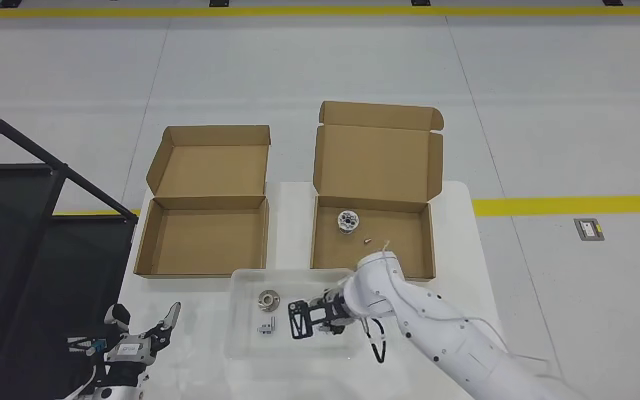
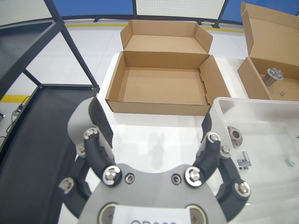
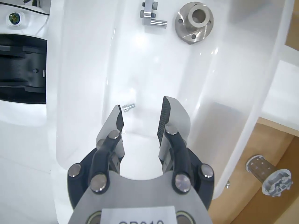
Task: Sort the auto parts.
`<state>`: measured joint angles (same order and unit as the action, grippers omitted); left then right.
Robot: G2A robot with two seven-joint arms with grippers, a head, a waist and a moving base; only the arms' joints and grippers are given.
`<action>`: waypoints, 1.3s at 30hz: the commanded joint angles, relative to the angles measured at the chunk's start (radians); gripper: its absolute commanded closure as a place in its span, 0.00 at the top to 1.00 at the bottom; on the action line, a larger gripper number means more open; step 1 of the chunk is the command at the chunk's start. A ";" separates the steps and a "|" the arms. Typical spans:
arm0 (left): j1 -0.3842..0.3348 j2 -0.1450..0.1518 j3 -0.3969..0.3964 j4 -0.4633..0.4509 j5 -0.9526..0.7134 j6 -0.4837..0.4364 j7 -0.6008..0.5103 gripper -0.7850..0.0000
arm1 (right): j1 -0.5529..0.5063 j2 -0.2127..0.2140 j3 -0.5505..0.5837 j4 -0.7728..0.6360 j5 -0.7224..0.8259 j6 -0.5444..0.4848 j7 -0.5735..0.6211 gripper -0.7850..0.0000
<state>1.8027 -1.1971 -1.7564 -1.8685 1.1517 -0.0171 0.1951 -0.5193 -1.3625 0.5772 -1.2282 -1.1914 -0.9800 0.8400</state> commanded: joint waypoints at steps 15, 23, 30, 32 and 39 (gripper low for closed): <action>0.000 0.000 0.000 0.000 0.000 0.000 0.000 1.00 | 0.123 -0.048 -0.251 0.124 0.160 0.095 0.095 0.45; 0.000 0.000 0.000 0.000 0.000 0.000 0.000 1.00 | 0.147 -0.055 -0.289 0.125 0.207 0.142 0.142 0.46; 0.000 0.000 0.000 0.000 0.000 0.000 0.000 1.00 | 0.137 -0.060 -0.285 0.109 0.176 0.174 0.154 0.44; 0.000 0.000 0.000 0.000 0.000 0.000 0.000 1.00 | 0.133 -0.062 -0.285 0.112 0.165 0.190 0.155 0.44; 0.000 0.000 0.000 0.000 0.000 0.000 0.000 1.00 | 0.120 -0.070 -0.280 0.130 0.143 0.211 0.150 0.42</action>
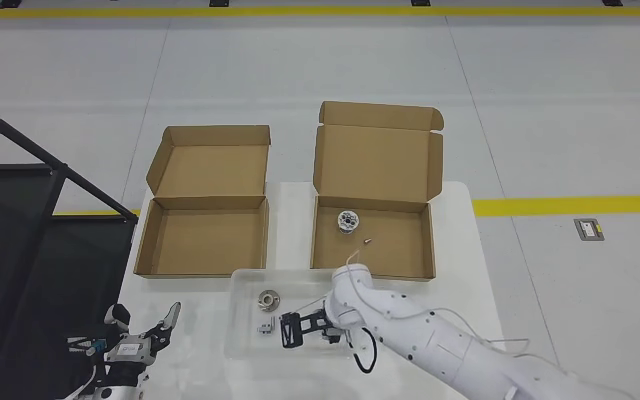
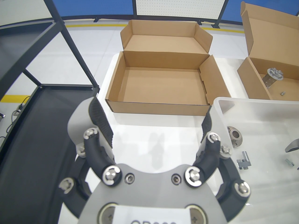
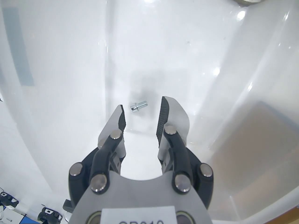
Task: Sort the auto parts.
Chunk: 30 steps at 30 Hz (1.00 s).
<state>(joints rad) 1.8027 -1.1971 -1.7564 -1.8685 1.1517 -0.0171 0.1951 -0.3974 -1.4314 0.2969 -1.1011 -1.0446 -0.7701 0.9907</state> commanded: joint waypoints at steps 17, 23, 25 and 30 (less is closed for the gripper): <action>0.000 0.000 0.000 0.000 0.000 0.000 0.000 1.00 | -0.026 -0.015 0.020 0.048 -0.042 0.002 -0.032 0.41; 0.000 0.000 0.000 0.000 0.000 0.000 0.000 1.00 | -0.032 -0.021 0.026 0.071 -0.054 -0.003 -0.051 0.35; 0.000 0.000 0.000 0.000 0.000 0.000 0.000 1.00 | -0.034 -0.024 0.027 0.080 -0.058 -0.006 -0.056 0.34; 0.000 0.000 0.000 0.000 0.000 0.000 0.000 1.00 | -0.037 -0.030 0.033 0.096 -0.067 -0.006 -0.068 0.33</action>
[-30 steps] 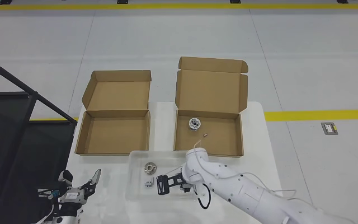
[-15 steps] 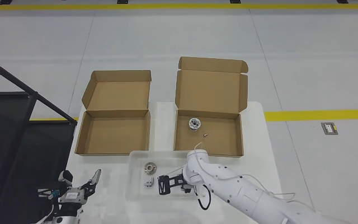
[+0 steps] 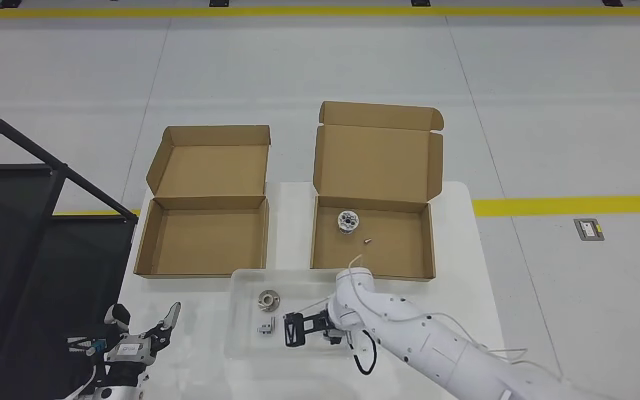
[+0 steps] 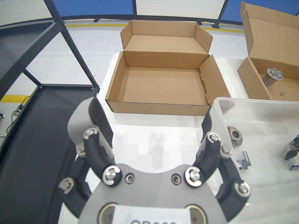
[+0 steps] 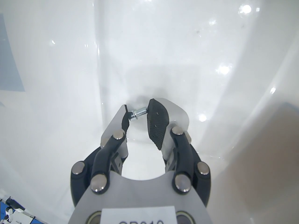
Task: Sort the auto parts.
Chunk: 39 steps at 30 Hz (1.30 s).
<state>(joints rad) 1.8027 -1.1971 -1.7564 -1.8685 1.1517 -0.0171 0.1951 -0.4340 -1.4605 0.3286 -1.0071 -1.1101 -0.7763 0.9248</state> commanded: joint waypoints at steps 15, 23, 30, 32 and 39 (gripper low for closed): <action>0.000 0.000 0.000 0.000 0.000 0.000 0.000 1.00 | -0.018 0.027 0.069 -0.064 -0.042 -0.011 -0.037 0.00; 0.000 0.000 0.000 0.000 0.000 0.000 0.000 1.00 | -0.081 0.114 0.223 -0.255 -0.113 -0.035 -0.158 0.00; 0.000 0.000 0.000 0.000 0.000 0.000 0.000 1.00 | -0.212 0.209 0.449 -0.469 -0.184 -0.033 -0.249 0.00; 0.000 0.000 0.000 0.000 0.000 0.000 0.000 1.00 | -0.255 0.231 0.523 -0.519 -0.209 0.000 -0.270 0.00; 0.000 0.000 0.000 0.000 0.000 0.000 0.000 1.00 | -0.358 0.270 0.700 -0.603 -0.293 0.180 -0.264 0.00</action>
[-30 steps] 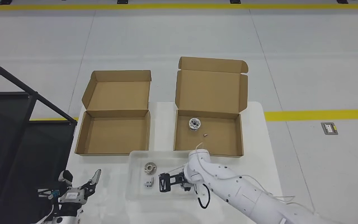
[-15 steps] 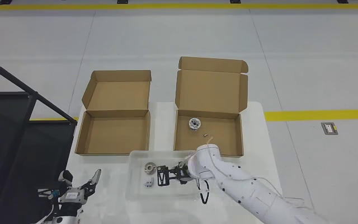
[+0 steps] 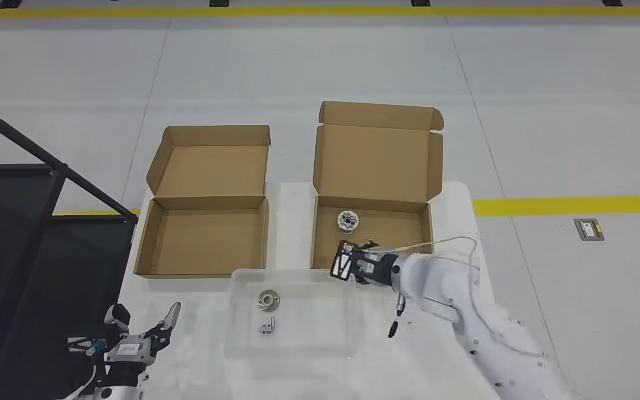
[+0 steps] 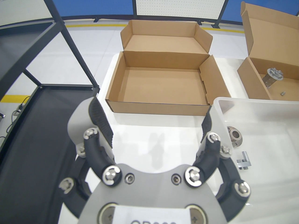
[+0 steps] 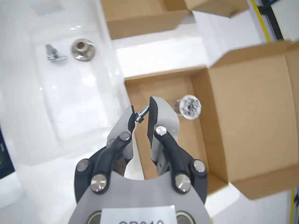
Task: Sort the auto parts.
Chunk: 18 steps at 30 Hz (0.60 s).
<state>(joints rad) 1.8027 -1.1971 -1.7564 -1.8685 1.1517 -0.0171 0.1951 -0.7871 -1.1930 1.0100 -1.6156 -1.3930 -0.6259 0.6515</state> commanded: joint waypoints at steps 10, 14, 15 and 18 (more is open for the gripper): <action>0.000 0.000 0.000 0.000 0.000 0.000 0.000 1.00 | 0.116 -0.028 -0.012 0.326 0.010 0.145 0.058 0.00; 0.000 0.000 0.000 0.000 0.000 0.000 0.000 1.00 | 0.183 -0.052 -0.067 0.473 0.022 0.138 0.019 0.00; 0.000 0.000 0.000 0.000 0.000 0.000 0.000 1.00 | 0.196 -0.059 -0.081 0.504 0.028 0.139 0.006 0.00; 0.000 0.000 0.000 0.000 0.000 0.000 0.000 1.00 | 0.236 -0.080 -0.125 0.592 0.023 0.157 -0.013 0.00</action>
<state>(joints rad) 1.8027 -1.1971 -1.7564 -1.8685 1.1517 -0.0171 0.1951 -0.5658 -1.2646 0.9031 -1.0612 -1.3703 -0.4745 0.6474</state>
